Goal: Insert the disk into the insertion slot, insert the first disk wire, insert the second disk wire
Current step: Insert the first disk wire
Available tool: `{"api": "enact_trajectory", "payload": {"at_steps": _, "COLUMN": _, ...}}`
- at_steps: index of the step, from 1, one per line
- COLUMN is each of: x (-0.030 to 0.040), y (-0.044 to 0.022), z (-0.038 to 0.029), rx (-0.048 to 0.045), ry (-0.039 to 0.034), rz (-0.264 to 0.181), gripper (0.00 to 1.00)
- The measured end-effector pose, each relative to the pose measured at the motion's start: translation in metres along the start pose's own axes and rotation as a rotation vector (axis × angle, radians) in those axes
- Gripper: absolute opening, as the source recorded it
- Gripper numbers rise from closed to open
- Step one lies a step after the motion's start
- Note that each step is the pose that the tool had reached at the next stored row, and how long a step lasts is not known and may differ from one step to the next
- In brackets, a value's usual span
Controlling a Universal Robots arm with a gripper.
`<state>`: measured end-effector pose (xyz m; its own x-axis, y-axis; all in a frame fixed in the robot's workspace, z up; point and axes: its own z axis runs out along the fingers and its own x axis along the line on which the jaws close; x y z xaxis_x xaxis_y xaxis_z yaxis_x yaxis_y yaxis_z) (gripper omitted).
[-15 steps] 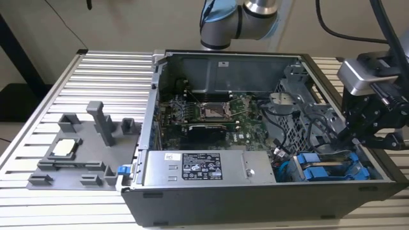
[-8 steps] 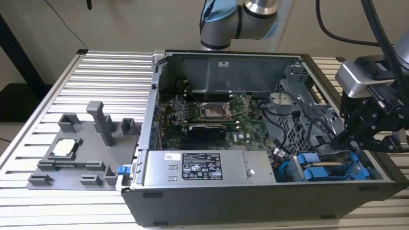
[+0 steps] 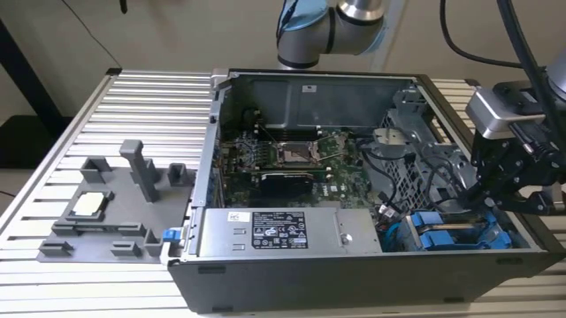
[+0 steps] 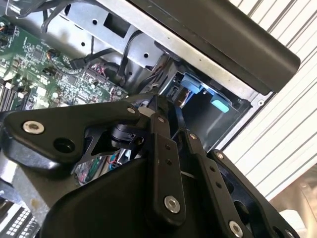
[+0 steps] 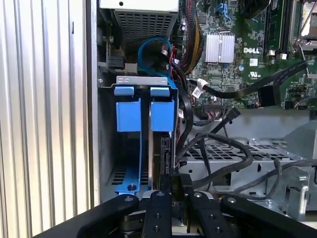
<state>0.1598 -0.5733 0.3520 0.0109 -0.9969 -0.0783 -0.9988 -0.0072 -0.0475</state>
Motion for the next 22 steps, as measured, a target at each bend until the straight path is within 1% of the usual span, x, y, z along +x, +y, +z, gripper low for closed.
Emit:
{"api": "enact_trajectory", "payload": {"at_steps": 4, "x": 0.0017, "y": -0.0006, "z": 0.0027, "rx": -0.0004, "ry": 0.0002, "rz": 0.004, "gripper": 0.19}}
{"api": "enact_trajectory", "payload": {"at_steps": 22, "x": 0.0029, "y": -0.0024, "z": 0.0112, "rx": 0.0000, "ry": 0.0004, "rz": 0.009, "gripper": 0.19}}
